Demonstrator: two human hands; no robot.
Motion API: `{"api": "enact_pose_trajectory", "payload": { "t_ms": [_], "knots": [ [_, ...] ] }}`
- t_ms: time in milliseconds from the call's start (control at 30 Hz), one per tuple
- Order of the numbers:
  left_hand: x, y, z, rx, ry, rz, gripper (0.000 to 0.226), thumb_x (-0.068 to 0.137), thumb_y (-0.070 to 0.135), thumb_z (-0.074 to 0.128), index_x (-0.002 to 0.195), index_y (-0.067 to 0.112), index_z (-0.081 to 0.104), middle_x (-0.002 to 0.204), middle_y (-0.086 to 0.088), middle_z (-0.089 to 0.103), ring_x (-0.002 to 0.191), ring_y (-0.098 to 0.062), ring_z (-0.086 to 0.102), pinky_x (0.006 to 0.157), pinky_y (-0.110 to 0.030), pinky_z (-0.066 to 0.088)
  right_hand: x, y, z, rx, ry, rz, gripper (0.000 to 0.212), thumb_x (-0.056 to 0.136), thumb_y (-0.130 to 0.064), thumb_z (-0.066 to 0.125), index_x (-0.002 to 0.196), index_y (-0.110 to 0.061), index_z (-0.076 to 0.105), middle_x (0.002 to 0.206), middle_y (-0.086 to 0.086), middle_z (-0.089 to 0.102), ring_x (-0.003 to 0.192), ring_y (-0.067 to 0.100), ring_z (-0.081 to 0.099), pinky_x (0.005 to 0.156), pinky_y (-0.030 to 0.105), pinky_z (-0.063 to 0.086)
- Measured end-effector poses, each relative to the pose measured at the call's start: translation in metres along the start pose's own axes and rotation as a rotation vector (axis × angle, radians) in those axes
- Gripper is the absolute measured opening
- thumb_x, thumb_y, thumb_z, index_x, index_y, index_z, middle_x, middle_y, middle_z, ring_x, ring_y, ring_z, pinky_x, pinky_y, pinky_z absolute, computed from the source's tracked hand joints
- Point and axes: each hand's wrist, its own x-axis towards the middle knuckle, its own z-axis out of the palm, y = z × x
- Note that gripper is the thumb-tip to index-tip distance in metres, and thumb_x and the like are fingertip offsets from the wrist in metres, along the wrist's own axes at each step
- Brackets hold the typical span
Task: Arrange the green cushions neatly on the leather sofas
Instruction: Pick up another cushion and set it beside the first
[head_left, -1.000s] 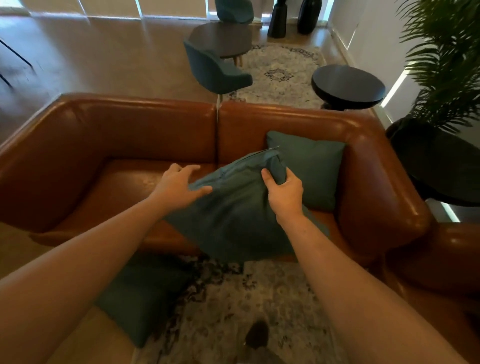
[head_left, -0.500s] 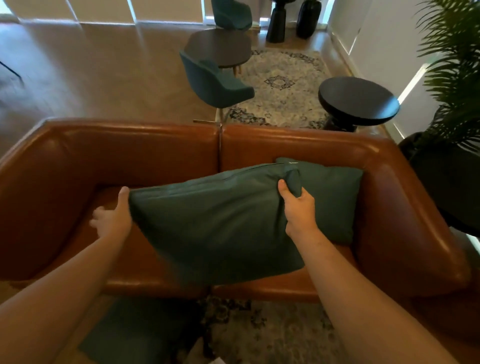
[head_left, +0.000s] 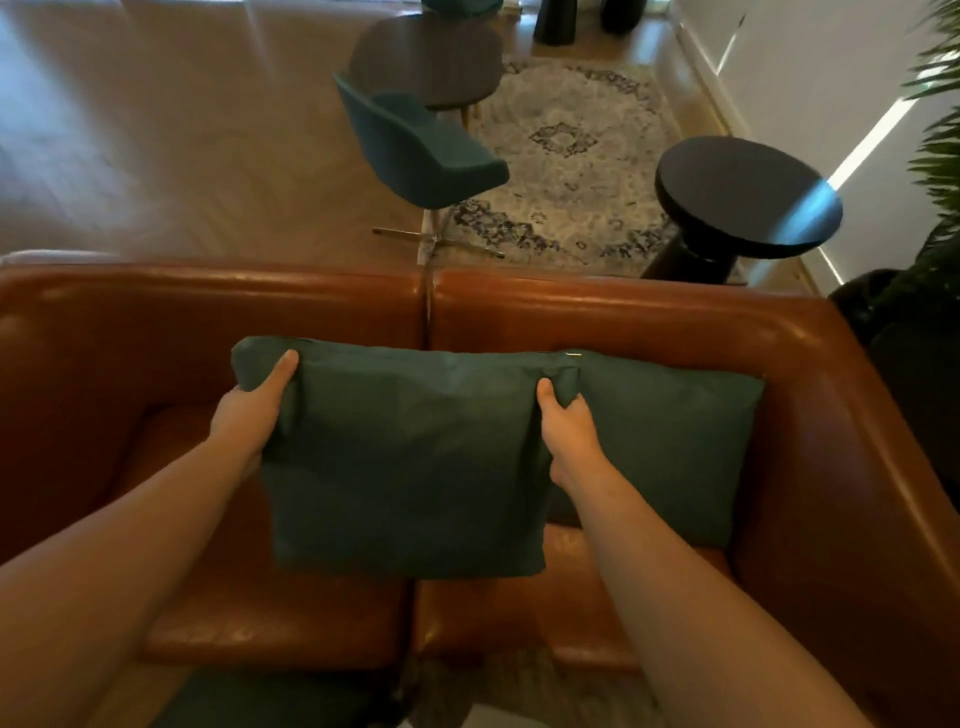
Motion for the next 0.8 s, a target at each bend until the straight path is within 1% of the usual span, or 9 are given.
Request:
{"api": "enact_pose_trajectory", "payload": {
  "t_ms": [67,100,133,200,333,433,600,700,800],
  "knots": [
    [0.017,0.014,0.015,0.034,0.076,0.003,0.111,0.070,0.088,0.069,0.151,0.015,0.046,0.140,-0.013,0.059,0.122,-0.040,0.060,0.104,-0.058,0.052,0.026,-0.014,0.009,-0.060,-0.008,0.007,0.066,0.105,-0.050,0.058,0.159,-0.019,0.037,0.155,0.005,0.050,0.142,0.032,0.049,0.114,0.047,0.045],
    [0.024,0.022,0.023,0.089,0.128,0.008,0.113,0.073,0.088,0.066,0.157,0.018,0.037,0.151,-0.016,0.049,0.130,-0.043,0.054,0.106,-0.060,0.050,0.037,-0.021,0.012,-0.123,0.002,0.005,0.073,0.105,-0.051,0.057,0.164,-0.019,0.027,0.163,0.007,0.041,0.146,0.033,0.043,0.116,0.048,0.042],
    [0.031,0.031,0.032,0.157,0.188,0.016,0.111,0.079,0.085,0.062,0.162,0.021,0.028,0.159,-0.017,0.038,0.137,-0.045,0.047,0.108,-0.060,0.047,0.051,-0.028,0.017,-0.197,0.013,0.000,0.078,0.106,-0.052,0.055,0.167,-0.020,0.019,0.168,0.008,0.031,0.150,0.034,0.038,0.117,0.048,0.039],
    [0.037,0.047,0.050,0.294,0.243,0.075,0.101,0.091,0.076,0.057,0.166,0.023,0.017,0.166,-0.019,0.024,0.143,-0.047,0.040,0.110,-0.058,0.043,0.074,-0.037,0.024,-0.337,0.016,-0.025,0.079,0.106,-0.051,0.054,0.168,-0.022,0.015,0.172,0.009,0.022,0.152,0.036,0.034,0.118,0.050,0.037],
    [0.038,0.049,0.078,0.480,0.083,0.221,0.090,0.098,0.065,0.059,0.166,0.024,0.017,0.168,-0.016,0.016,0.147,-0.043,0.036,0.117,-0.056,0.038,0.105,-0.039,0.035,-0.589,-0.131,-0.082,0.069,0.106,-0.046,0.057,0.164,-0.023,0.028,0.170,0.009,0.022,0.151,0.035,0.033,0.121,0.050,0.036],
    [0.033,0.028,0.092,0.604,-0.015,0.274,0.086,0.097,0.061,0.063,0.165,0.025,0.023,0.166,-0.014,0.020,0.148,-0.041,0.034,0.121,-0.054,0.035,0.111,-0.035,0.043,-0.698,-0.217,-0.118,0.062,0.105,-0.041,0.059,0.160,-0.023,0.037,0.166,0.008,0.028,0.146,0.034,0.040,0.117,0.048,0.042],
    [0.013,-0.007,0.102,0.756,-0.131,0.282,0.089,0.095,0.063,0.064,0.165,0.025,0.025,0.164,-0.013,0.023,0.152,-0.037,0.028,0.123,-0.049,0.030,0.084,-0.013,0.052,-0.828,-0.292,-0.210,0.065,0.103,-0.037,0.063,0.161,-0.023,0.036,0.169,0.011,0.025,0.154,0.035,0.028,0.124,0.047,0.033],
    [-0.001,-0.023,0.097,0.793,-0.158,0.296,0.090,0.094,0.065,0.063,0.165,0.026,0.024,0.166,-0.012,0.020,0.153,-0.036,0.025,0.124,-0.051,0.031,0.056,0.004,0.057,-0.878,-0.314,-0.240,0.069,0.102,-0.039,0.064,0.163,-0.025,0.034,0.172,0.013,0.019,0.159,0.033,0.019,0.128,0.047,0.025],
    [-0.013,-0.037,0.081,0.829,-0.190,0.339,0.090,0.094,0.066,0.063,0.165,0.028,0.021,0.168,-0.010,0.017,0.154,-0.035,0.023,0.124,-0.053,0.031,0.026,0.019,0.064,-0.893,-0.304,-0.252,0.070,0.102,-0.039,0.064,0.163,-0.027,0.032,0.174,0.012,0.015,0.161,0.031,0.014,0.129,0.046,0.023]
  ]
}}
